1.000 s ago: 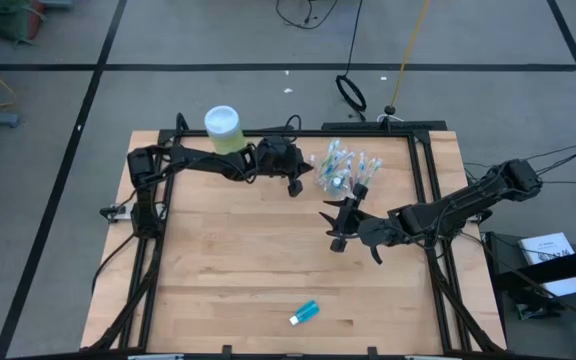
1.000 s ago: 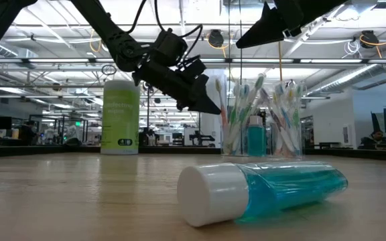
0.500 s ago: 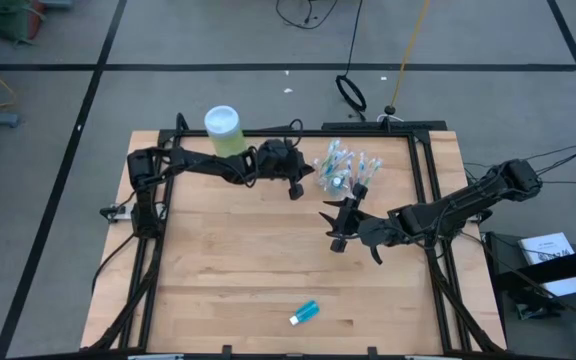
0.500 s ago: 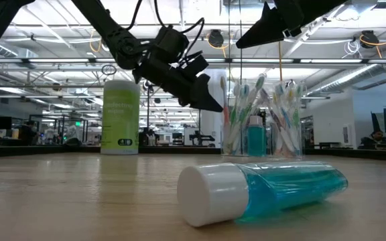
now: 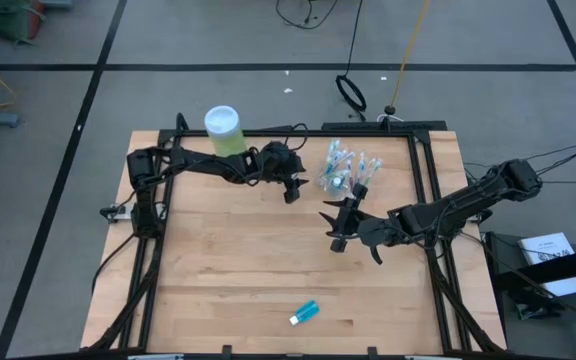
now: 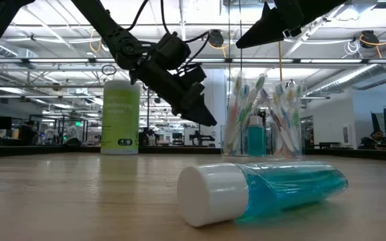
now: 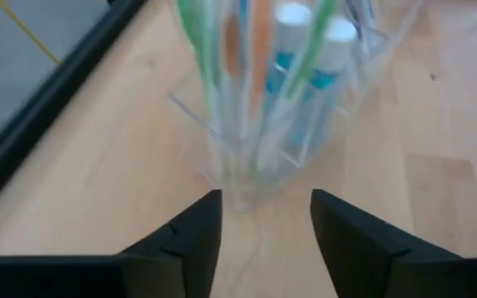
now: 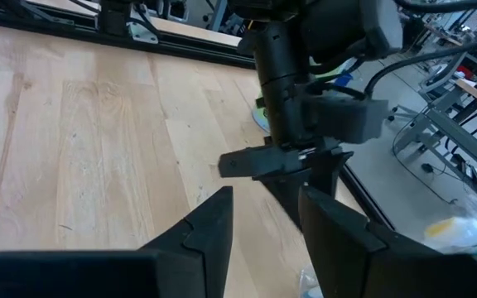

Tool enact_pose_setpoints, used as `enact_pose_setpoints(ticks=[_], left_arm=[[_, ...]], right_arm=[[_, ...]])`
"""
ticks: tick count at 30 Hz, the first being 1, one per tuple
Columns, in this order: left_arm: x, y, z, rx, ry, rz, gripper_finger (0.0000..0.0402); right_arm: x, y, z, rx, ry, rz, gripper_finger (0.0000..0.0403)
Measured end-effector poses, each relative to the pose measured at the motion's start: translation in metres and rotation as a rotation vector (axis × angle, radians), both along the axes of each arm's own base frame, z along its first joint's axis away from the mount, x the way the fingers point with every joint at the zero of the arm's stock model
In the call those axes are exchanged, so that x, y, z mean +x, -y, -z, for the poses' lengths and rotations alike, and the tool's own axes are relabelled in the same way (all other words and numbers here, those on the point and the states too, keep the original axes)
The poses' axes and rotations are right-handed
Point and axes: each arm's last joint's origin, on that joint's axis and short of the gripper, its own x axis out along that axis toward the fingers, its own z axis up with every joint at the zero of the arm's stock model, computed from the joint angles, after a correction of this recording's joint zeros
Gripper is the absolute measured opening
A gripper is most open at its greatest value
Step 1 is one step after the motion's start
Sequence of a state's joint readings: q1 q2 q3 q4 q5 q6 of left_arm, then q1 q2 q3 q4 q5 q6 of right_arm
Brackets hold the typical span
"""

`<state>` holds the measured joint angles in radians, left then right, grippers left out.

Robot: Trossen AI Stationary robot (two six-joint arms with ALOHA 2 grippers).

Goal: Pick & Place toothbrushing station
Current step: Put the blue mouthwash into the transparent organizer

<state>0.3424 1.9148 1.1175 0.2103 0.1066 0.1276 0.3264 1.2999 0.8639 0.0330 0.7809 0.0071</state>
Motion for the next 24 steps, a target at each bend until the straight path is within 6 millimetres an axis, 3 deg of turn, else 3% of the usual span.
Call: enact_pose_setpoints(ticks=[5,8,11,17,21,24], left_arm=[[-0.003,0.009,0.001,-0.027,-0.062,0.022,0.0210],[-0.009,0.017,-0.012,-0.038,-0.096,0.036,0.0211],[-0.022,0.024,-0.033,-0.065,-0.129,0.038,0.0212],[-0.062,0.038,-0.093,-0.095,-0.106,0.030,0.0212],[-0.092,0.049,-0.132,-0.062,-0.034,0.044,0.0212],[-0.113,0.056,-0.147,-0.045,0.002,0.052,0.0212]], right_arm=[[0.000,0.000,0.000,0.020,0.011,0.007,0.0130],[0.000,0.000,0.000,0.032,0.009,-0.011,0.0130],[0.002,-0.002,0.000,0.087,0.016,-0.088,0.0130],[0.013,-0.010,-0.011,0.208,0.148,-0.308,0.0130],[0.025,-0.016,-0.004,0.214,0.175,-0.386,0.0130],[0.033,-0.018,0.005,0.196,0.170,-0.412,0.0130]])
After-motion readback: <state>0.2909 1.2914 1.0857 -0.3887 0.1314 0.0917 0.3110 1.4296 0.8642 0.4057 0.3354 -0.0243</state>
